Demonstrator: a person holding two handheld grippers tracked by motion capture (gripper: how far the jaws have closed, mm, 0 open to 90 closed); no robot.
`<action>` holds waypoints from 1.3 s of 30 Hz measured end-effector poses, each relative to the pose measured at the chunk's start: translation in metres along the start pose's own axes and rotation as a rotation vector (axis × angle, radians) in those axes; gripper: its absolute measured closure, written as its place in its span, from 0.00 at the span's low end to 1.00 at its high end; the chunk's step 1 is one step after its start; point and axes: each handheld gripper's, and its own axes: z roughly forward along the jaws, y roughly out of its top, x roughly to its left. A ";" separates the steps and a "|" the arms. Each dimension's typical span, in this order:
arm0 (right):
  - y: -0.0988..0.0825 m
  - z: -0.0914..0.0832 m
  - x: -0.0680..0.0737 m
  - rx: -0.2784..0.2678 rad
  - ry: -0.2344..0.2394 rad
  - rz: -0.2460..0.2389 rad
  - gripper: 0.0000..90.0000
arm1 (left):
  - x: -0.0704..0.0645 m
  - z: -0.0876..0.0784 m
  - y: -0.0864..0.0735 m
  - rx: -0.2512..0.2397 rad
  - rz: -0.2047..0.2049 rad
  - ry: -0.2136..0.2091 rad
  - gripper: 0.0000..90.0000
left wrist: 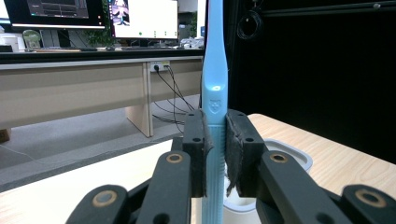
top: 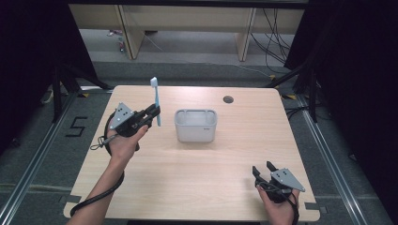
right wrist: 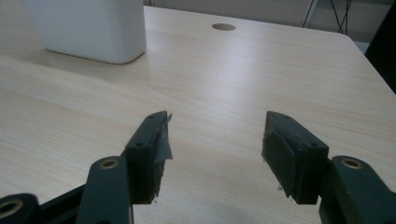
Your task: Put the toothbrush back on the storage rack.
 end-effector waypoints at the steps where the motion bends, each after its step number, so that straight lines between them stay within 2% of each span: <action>1: 0.000 0.000 0.000 0.000 0.000 -0.001 0.46 | 0.000 0.001 0.000 -0.005 -0.004 -0.002 0.87; 9: 0.000 0.000 0.000 0.001 0.000 -0.001 0.46 | -0.002 0.007 0.002 -0.014 -0.014 -0.011 0.87; 20: 0.000 -0.001 0.001 0.006 -0.008 -0.001 0.46 | -0.007 0.017 0.004 -0.023 -0.008 -0.024 0.87; 22: 0.000 -0.001 0.002 0.008 -0.002 0.013 0.46 | -0.008 0.019 0.005 -0.025 -0.006 -0.029 0.87; 23: 0.000 -0.001 0.001 0.005 -0.008 0.000 0.46 | -0.008 0.020 0.005 -0.023 -0.004 -0.030 0.87; 28: 0.000 -0.001 0.002 0.005 -0.002 0.009 0.46 | -0.011 0.025 0.006 -0.026 -0.005 -0.035 0.87; 29: 0.000 -0.001 0.001 0.003 -0.008 -0.005 0.46 | -0.011 0.026 0.006 -0.025 -0.004 -0.038 0.87; 31: 0.000 -0.001 0.002 0.006 -0.002 0.013 0.46 | -0.012 0.028 0.007 -0.026 -0.004 -0.040 0.87; 32: 0.000 0.000 0.000 0.002 -0.002 -0.003 0.46 | -0.013 0.029 0.007 -0.026 -0.003 -0.042 0.87; 35: 0.000 -0.001 0.001 0.004 -0.008 -0.001 0.46 | -0.014 0.031 0.008 -0.023 -0.006 -0.045 0.87; 36: 0.000 -0.001 0.002 0.006 -0.002 0.013 0.46 | -0.015 0.032 0.008 -0.028 -0.009 -0.048 0.87; 39: 0.000 -0.001 0.001 0.005 -0.001 -0.001 0.46 | -0.018 0.035 0.009 -0.029 -0.006 -0.055 0.87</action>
